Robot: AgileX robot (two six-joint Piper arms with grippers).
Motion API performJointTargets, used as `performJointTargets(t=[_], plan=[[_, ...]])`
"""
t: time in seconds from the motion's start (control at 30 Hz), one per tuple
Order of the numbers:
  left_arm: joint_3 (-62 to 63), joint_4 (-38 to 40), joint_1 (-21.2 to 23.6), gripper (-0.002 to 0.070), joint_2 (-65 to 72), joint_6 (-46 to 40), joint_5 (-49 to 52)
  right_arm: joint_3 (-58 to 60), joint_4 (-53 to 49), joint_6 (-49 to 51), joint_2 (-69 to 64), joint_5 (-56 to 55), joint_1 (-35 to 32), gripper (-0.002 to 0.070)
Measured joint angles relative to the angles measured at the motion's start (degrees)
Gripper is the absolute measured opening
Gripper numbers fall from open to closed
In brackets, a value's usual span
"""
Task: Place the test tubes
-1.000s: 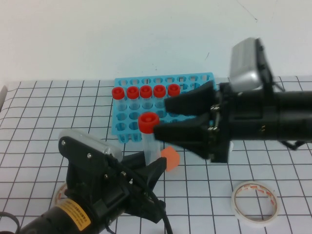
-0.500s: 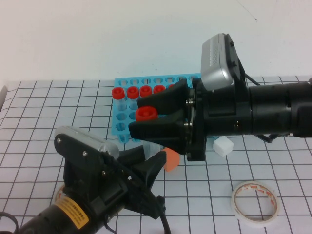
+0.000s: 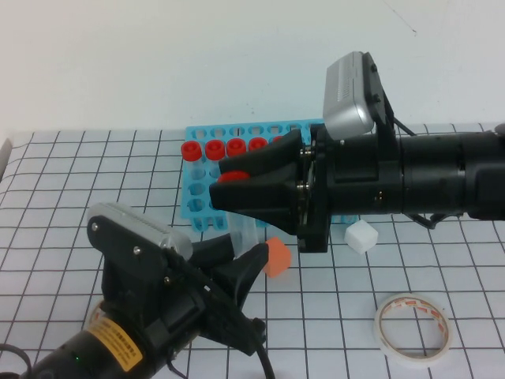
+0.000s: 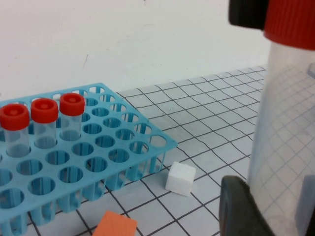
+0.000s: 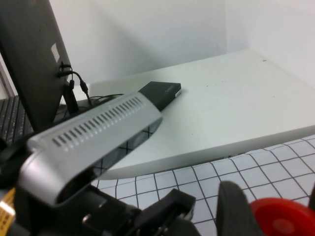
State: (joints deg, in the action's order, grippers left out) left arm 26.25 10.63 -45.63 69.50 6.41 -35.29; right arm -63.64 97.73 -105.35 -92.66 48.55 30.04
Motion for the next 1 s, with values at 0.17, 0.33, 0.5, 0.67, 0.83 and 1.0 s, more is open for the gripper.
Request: performJointTargets(t=[0.17,0.33,0.5,0.67,0.83,1.0], plan=[[0.0,-2.15,0.14,0.0405,-0.02,-1.49,-2.16,-0.05,-0.33,-0.27,-0.37,0.0,0.0,0.0284],[0.0,-0.08,0.14,0.0523,-0.7,-5.05,-0.19,-0.56,-0.48,-2.52,-0.37,-3.86,0.0,0.0284],[-1.1,6.06,0.14,0.0535,-6.0,-15.46,5.2,-3.45,-0.48,-3.66,-0.39,-11.31,0.0,0.0284],[-3.56,23.75,0.14,0.041,-16.07,-36.23,11.19,-5.64,-0.37,-5.21,-0.39,-18.57,0.0,0.0284],[-7.27,51.54,0.14,0.0106,-30.26,-64.11,16.61,-5.77,-0.26,-6.15,-0.5,-21.18,-0.1,0.0284],[-12.33,77.24,0.14,0.0013,-43.95,-84.71,12.31,-5.77,-0.26,-6.15,-0.63,-21.18,-0.1,0.0284]])
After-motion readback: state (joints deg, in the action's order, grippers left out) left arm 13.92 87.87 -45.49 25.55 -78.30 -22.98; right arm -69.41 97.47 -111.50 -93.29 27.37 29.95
